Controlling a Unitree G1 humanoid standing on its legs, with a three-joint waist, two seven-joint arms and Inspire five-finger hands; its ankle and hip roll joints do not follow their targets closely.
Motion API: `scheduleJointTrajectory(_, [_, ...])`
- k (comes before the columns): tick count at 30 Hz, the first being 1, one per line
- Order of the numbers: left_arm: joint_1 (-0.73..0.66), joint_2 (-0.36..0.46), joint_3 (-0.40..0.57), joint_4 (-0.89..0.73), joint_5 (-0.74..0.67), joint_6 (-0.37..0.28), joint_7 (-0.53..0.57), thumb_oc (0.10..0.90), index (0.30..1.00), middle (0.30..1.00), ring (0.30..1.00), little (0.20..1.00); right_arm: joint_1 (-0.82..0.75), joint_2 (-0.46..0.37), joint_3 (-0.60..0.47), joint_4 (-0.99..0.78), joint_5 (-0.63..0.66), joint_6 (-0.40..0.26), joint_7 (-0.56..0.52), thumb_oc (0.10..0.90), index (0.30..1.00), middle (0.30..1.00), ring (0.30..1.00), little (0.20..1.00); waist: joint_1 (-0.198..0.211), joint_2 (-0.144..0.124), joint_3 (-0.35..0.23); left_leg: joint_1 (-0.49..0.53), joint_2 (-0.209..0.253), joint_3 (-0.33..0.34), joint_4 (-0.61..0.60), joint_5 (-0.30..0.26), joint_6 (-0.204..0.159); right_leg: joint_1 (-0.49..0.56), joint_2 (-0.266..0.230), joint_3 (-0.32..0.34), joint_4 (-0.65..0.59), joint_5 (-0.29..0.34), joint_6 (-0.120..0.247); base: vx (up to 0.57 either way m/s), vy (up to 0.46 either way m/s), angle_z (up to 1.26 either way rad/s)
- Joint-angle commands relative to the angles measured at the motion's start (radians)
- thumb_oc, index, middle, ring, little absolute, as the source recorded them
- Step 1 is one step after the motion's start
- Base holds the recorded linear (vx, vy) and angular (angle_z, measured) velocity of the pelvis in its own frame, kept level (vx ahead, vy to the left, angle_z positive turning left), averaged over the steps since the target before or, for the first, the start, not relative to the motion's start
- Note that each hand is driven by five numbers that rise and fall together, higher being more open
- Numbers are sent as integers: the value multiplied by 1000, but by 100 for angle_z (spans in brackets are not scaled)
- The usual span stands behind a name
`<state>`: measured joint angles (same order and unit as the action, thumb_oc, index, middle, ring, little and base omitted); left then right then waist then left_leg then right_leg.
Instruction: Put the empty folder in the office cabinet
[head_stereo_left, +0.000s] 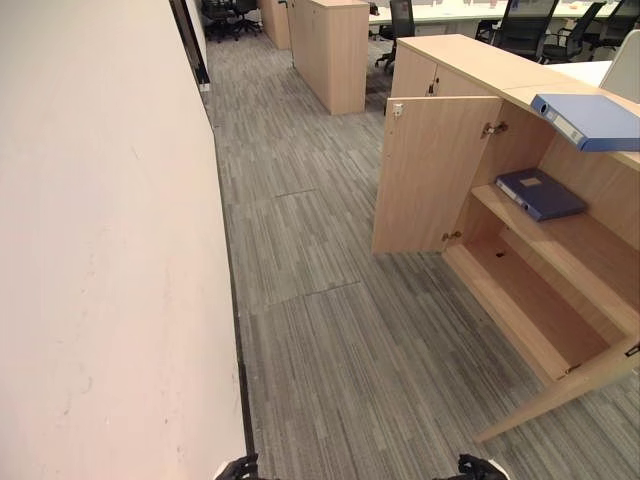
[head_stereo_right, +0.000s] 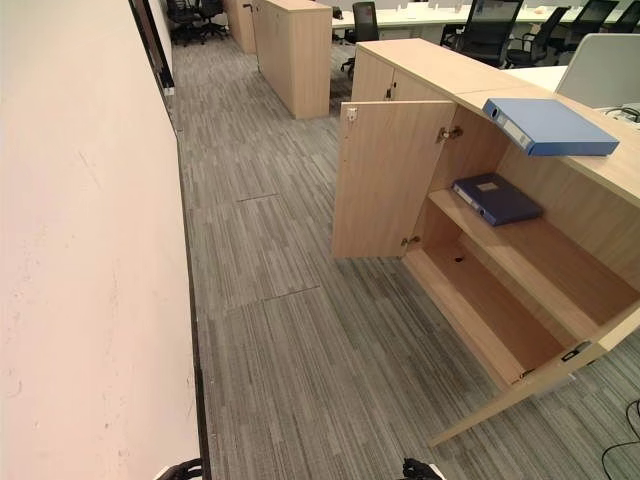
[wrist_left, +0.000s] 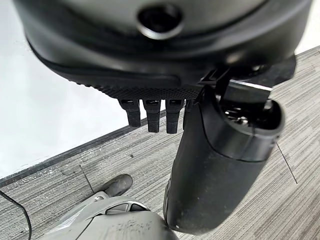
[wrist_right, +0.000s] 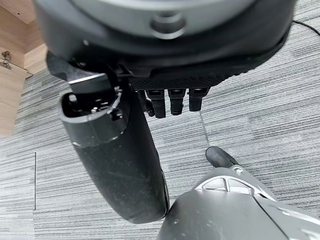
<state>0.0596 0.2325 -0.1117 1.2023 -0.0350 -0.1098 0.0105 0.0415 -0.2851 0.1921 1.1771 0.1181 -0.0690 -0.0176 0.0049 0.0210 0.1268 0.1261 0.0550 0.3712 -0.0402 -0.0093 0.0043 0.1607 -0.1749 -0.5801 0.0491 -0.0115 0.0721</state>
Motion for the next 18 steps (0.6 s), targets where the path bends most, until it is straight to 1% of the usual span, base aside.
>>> scheduleJointTrajectory(1, [-42,30,-12,20,-16,-8,-2,800,900,900,900,900,-32,-20,33,44,-54,-12,4,800,900,900,900,900,23,12,30,48,189,18,-24,39,-163,42,-50,25,-96,-17,75,-6,-65,1])
scheduleJointTrajectory(3, [-43,29,-12,20,-18,-7,-2,800,900,900,900,900,-32,-21,34,44,-55,-11,4,800,900,900,900,900,22,13,31,45,194,18,-22,42,-166,43,-44,26,-99,-21,73,-6,-71,1])
scheduleJointTrajectory(6, [-47,28,-15,19,-23,-5,-1,800,900,900,900,900,-36,-28,32,43,-46,-12,4,800,900,900,900,900,20,21,32,31,217,10,-10,53,-179,45,-16,35,-113,-38,59,6,-109,2])
scheduleJointTrajectory(11, [-49,30,-14,20,-27,-3,0,800,900,900,900,900,-38,-33,33,43,-45,-13,5,800,900,900,900,900,18,25,36,16,236,4,23,52,-190,44,4,43,-114,-53,47,10,-91,0])
scheduleJointTrajectory(13, [-56,35,-13,18,-33,-1,3,800,900,900,900,900,-42,-40,37,44,-49,-13,4,800,900,900,900,900,17,24,51,-31,266,-17,129,31,-203,41,24,52,-103,-80,24,-7,-202,0])
scheduleJointTrajectory(14, [-59,40,-7,16,-48,-2,3,800,900,900,900,900,-44,-49,36,46,-49,-12,7,800,900,900,900,900,24,17,70,-82,277,-61,239,4,-204,39,35,66,-87,-107,4,-12,-218,11])
scheduleJointTrajectory(15, [-61,40,-8,15,-51,-2,3,800,900,900,900,900,-44,-52,36,47,-48,-13,7,800,900,900,900,900,26,14,80,-119,282,-96,301,5,-207,43,39,70,-85,-119,-7,8,-291,25])
scheduleJointTrajectory(16, [-74,45,-7,17,-59,0,9,800,900,900,900,900,-50,-61,26,47,-40,-13,4,800,900,900,900,900,33,0,109,-198,285,-160,450,56,-231,60,50,76,-77,-143,-33,13,-189,28])
scheduleJointTrajectory(17, [-75,45,-7,18,-59,0,9,800,900,900,900,900,-51,-61,26,47,-40,-13,4,800,900,900,900,900,30,1,109,-203,288,-166,456,54,-233,60,53,73,-77,-144,-35,-15,-139,27])
scheduleJointTrajectory(18, [-81,46,-9,19,-60,1,9,800,900,900,900,900,-54,-66,18,48,-33,-12,2,800,900,900,900,900,29,-1,117,-235,290,-166,474,122,-228,59,52,55,-74,-136,-44,87,-52,3])
